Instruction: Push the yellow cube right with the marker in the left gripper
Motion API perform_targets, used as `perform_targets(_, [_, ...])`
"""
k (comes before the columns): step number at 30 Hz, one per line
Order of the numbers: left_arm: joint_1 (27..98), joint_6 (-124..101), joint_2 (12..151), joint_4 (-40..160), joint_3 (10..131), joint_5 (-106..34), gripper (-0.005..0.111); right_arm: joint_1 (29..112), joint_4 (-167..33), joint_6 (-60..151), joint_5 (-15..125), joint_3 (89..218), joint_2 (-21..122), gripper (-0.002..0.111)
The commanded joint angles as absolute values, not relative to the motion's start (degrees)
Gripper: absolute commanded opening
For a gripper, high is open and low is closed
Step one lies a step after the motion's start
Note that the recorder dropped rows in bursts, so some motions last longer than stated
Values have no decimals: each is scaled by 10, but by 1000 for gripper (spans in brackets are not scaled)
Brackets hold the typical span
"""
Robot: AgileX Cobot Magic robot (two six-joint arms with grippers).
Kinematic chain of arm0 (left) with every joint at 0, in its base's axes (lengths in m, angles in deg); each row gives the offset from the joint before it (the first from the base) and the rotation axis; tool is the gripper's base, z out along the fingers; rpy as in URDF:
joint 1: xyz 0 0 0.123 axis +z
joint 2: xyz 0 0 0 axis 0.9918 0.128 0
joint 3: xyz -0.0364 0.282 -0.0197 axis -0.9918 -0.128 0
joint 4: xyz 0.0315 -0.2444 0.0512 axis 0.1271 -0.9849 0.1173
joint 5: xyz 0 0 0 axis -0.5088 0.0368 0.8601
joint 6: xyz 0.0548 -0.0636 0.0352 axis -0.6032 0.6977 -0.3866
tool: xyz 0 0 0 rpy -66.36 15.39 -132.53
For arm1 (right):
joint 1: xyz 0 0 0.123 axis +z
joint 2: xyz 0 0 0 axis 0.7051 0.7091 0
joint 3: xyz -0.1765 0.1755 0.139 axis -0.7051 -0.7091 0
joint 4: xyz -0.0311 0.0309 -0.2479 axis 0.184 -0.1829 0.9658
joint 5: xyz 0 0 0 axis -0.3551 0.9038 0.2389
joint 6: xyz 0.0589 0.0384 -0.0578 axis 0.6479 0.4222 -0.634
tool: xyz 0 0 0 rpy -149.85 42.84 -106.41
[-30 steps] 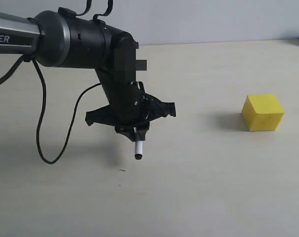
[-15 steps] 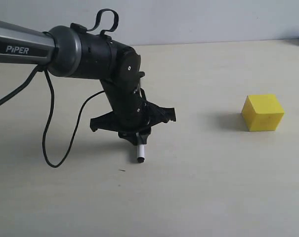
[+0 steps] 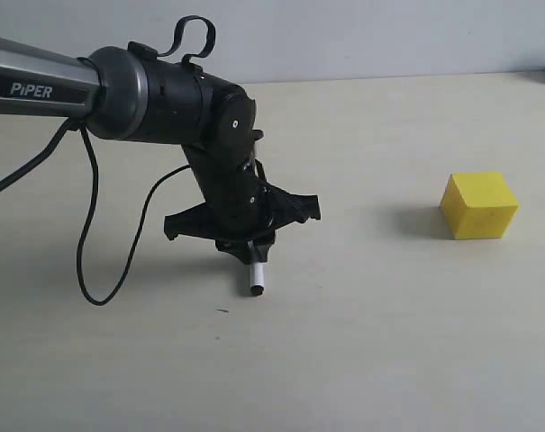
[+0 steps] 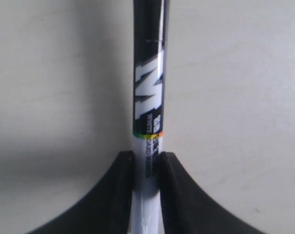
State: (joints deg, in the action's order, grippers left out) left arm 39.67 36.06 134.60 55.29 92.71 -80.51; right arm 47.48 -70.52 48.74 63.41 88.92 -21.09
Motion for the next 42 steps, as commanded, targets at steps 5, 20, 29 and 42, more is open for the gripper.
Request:
perform_targets(5, [399,365,1344,550,928,-801,0,475,-705,487,629,886,-214,0])
perform_targets(20, [399,363,1344,538,928,-796,34,475,-705,487,629,886,-214,0])
perform_targets(29, [399,363,1344,537,928,-787,38,475,-705,487,629,886,-214,0])
perform_targets(42, [415,332,1306,535,968,-867,38,475,-705,487,629,886,-214,0])
